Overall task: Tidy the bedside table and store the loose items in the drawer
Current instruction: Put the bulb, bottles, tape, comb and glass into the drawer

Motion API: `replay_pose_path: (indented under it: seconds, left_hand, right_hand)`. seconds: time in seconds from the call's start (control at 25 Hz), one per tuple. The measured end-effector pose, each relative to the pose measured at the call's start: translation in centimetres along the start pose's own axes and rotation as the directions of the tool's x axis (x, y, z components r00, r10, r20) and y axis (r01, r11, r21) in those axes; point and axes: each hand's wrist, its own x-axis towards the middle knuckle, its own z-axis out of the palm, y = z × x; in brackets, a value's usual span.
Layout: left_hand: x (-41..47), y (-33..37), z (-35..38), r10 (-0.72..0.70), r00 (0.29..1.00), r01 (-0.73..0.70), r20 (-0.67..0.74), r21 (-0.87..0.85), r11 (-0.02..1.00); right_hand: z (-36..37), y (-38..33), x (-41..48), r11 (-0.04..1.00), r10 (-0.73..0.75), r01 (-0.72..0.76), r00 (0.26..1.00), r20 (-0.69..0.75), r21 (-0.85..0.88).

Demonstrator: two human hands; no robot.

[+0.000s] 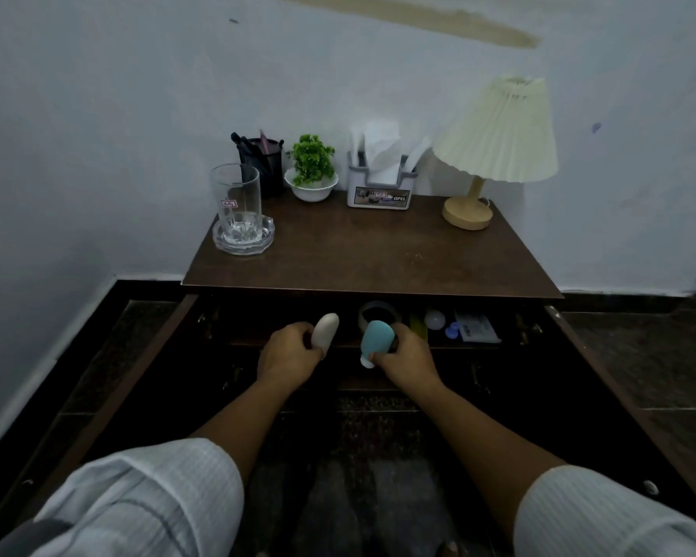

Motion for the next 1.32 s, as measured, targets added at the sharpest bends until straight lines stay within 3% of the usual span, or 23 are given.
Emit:
replay_pose_path:
  seconds: [0.36,0.72,0.92,1.08,1.32]
  left_hand:
    - [5.0,0.5,4.6,-0.150,0.986,0.144,-0.068,-0.084,0.986]
    - [6.8,0.2,5.9,-0.167,0.973,0.157,-0.161,-0.075,0.985]
    - [6.7,0.0,5.7,-0.199,0.972,0.188,-0.128,-0.097,0.977]
    - [4.8,0.0,4.4,-0.172,0.983,0.167,-0.063,-0.079,0.983]
    - [1.4,1.1,0.7,-0.053,0.987,0.050,0.150,0.027,0.998]
  right_hand:
    - [3.7,0.2,5.7,0.999,-0.041,0.038,0.997,-0.071,-0.039]
    - [4.2,0.6,8.3,0.952,-0.069,0.024,0.988,-0.139,-0.306]
    - [4.3,0.5,7.9,0.953,-0.037,0.003,0.994,-0.107,-0.304]
    - [3.3,0.1,5.5,0.984,-0.006,-0.014,0.994,-0.110,-0.176]
    - [0.6,-0.8,1.2,0.974,-0.007,0.019,0.999,0.054,-0.225]
